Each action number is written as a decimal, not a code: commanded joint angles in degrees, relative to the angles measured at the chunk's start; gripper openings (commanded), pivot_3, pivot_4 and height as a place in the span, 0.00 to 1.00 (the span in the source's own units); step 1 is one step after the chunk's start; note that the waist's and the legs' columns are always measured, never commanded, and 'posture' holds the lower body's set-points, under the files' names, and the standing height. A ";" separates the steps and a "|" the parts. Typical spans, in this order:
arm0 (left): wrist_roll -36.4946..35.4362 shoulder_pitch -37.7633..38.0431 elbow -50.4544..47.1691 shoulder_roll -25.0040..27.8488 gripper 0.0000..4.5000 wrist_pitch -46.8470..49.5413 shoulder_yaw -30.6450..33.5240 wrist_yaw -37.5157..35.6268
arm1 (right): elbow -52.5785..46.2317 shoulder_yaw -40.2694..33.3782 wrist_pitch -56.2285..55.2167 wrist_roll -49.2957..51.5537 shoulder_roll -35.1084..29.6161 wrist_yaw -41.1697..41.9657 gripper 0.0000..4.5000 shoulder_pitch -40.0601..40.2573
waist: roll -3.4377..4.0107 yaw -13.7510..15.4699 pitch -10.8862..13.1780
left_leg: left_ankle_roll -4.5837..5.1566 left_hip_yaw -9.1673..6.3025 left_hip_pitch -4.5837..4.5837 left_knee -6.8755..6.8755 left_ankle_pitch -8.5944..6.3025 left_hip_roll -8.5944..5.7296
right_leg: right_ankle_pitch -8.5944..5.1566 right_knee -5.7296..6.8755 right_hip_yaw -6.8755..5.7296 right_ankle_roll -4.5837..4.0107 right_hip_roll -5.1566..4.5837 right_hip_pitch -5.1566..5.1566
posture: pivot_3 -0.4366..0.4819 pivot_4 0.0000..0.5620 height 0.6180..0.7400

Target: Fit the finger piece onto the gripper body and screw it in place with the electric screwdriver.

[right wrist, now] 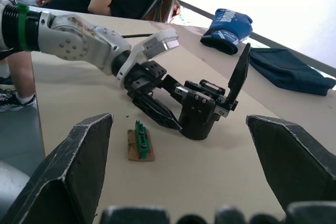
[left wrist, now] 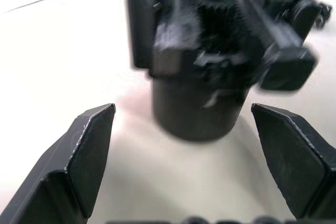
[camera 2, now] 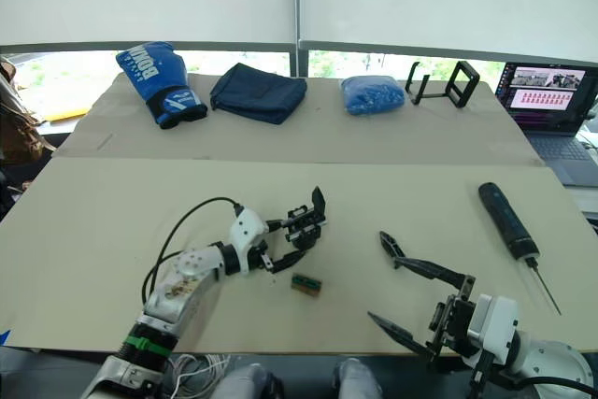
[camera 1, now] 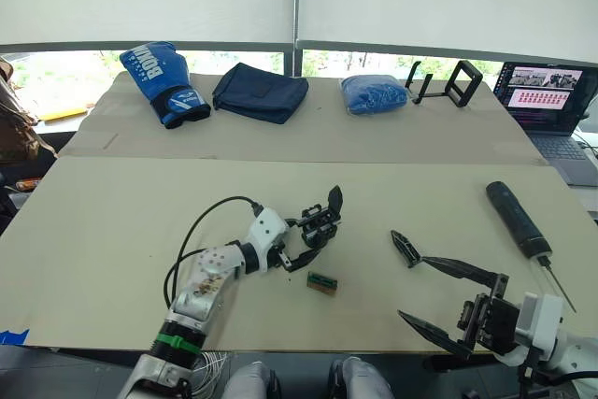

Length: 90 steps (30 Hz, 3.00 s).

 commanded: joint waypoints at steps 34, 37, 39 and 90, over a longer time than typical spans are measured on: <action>1.93 -28.34 52.61 -6.12 0.52 -31.76 3.48 -29.89 | -7.98 -2.69 3.92 1.08 -3.57 -6.00 1.00 1.10 | -0.03 -0.39 0.02 | 0.44 -0.01 -0.10 0.12 -0.24 -0.27 | 0.04 -0.02 -0.20 0.08 -0.08 0.00 | 0.48 0.27 1.00; 0.47 -26.07 46.28 -6.17 0.52 -30.19 5.21 -27.23 | -7.74 -2.68 4.56 1.38 -4.03 -5.84 1.00 0.44 | -0.03 -0.69 0.02 | 0.41 -0.02 -0.11 0.11 -0.23 -0.26 | 0.04 -0.01 -0.17 0.08 -0.08 -0.02 | 0.48 0.27 1.00; 1.18 -22.96 39.34 -5.54 0.52 -27.76 5.14 -23.49 | -7.61 -2.59 4.96 1.62 -4.38 -5.74 1.00 -0.09 | -0.04 -0.82 0.03 | 0.36 -0.02 -0.11 0.10 -0.20 -0.26 | 0.04 0.00 -0.08 0.08 -0.07 -0.03 | 0.48 0.27 1.00; 0.18 -13.49 22.73 2.25 0.99 -13.31 -1.66 -20.50 | -5.46 -0.88 6.39 0.86 -4.86 -5.11 1.00 -4.46 | 0.07 0.11 -0.03 | 0.13 -0.01 0.08 0.04 -0.08 -0.25 | 0.03 0.01 -0.05 0.12 -0.08 0.06 | 0.48 0.27 1.00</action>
